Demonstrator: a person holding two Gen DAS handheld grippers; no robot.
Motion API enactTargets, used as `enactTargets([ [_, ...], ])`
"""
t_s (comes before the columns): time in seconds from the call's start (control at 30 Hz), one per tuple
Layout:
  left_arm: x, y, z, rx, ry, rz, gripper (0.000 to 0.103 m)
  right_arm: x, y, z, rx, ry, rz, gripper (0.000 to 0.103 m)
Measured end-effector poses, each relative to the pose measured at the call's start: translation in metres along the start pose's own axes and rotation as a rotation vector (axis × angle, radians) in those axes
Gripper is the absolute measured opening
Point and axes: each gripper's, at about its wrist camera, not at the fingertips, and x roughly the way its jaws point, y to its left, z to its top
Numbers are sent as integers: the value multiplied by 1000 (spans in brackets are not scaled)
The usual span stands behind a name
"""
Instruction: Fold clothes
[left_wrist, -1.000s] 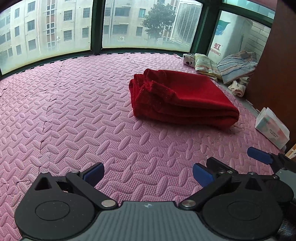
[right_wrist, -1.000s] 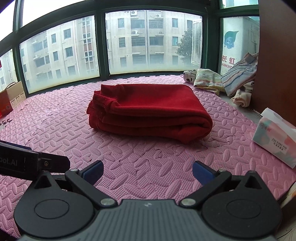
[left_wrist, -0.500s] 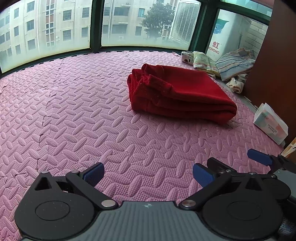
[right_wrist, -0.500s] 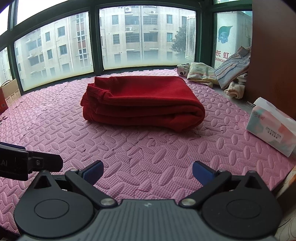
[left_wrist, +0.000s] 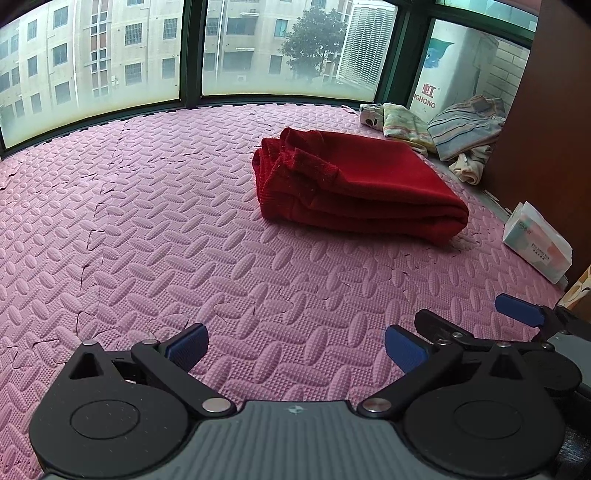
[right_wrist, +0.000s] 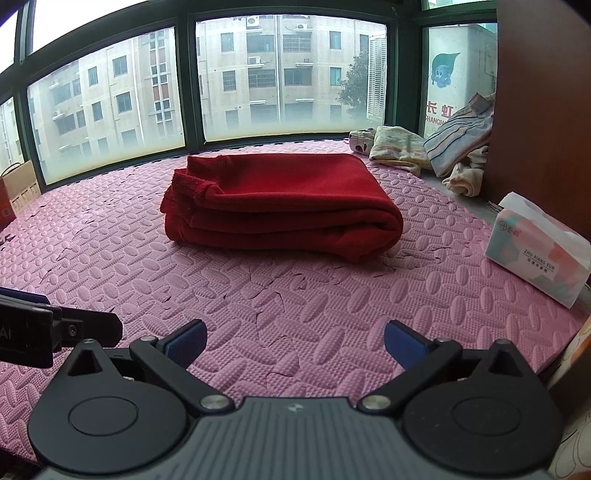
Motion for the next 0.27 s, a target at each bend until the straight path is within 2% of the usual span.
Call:
enactTargets([
  [0.27, -3, -3, -3, 4, -3, 0, 103, -4, -2, -1, 8, -5, 1, 103],
])
